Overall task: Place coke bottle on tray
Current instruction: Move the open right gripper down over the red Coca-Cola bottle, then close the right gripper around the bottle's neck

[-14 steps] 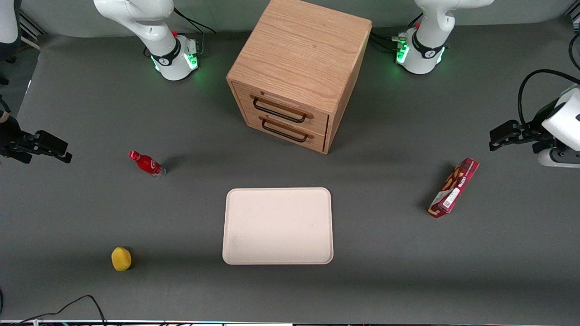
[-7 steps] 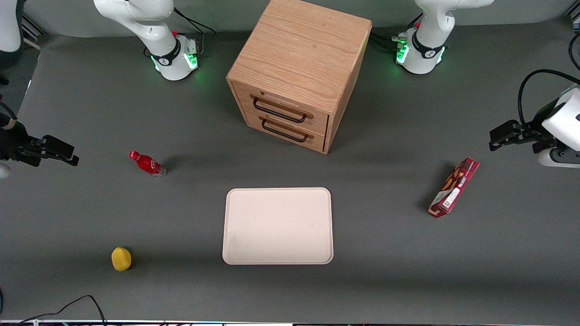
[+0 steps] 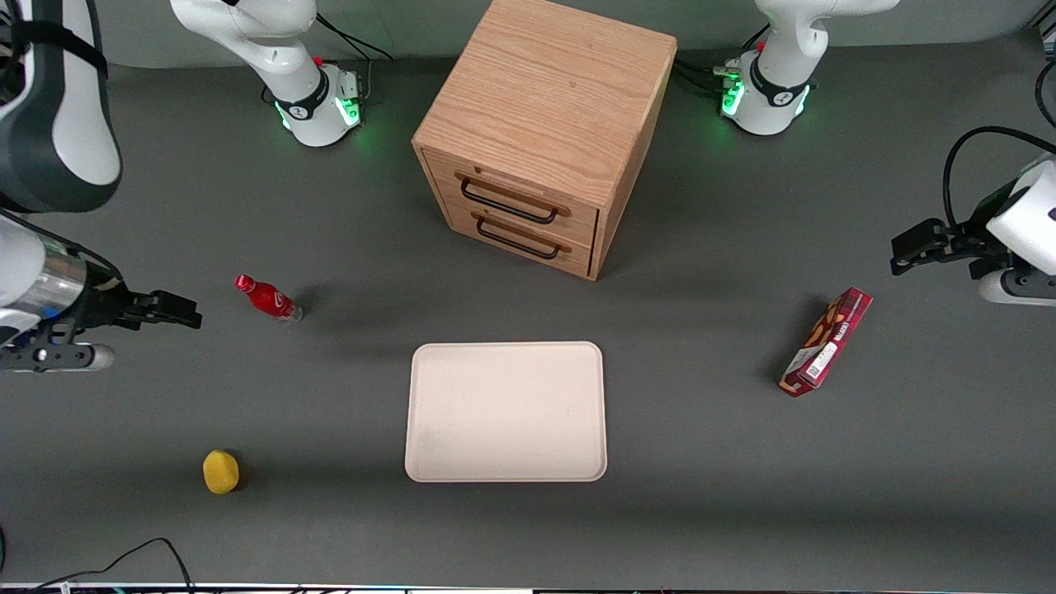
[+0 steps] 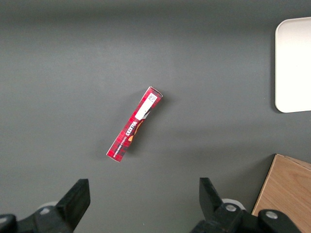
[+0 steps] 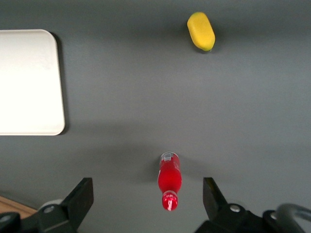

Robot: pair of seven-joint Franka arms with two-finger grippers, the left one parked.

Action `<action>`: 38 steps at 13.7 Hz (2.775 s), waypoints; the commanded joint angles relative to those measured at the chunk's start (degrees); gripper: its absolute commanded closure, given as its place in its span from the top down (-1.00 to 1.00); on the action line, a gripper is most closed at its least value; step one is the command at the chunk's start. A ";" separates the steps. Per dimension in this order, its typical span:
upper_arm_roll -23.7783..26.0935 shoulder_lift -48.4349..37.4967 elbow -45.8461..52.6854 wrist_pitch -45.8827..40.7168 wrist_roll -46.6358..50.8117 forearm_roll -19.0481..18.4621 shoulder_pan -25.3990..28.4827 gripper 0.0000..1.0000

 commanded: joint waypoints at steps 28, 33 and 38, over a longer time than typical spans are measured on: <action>0.71 -16.25 -47.52 38.71 -2.66 0.99 -2.21 0.05; 0.71 -16.60 -47.52 38.36 -3.45 0.99 -2.13 -0.43; 2.81 -15.64 -45.77 38.01 -3.36 0.99 -1.60 -1.00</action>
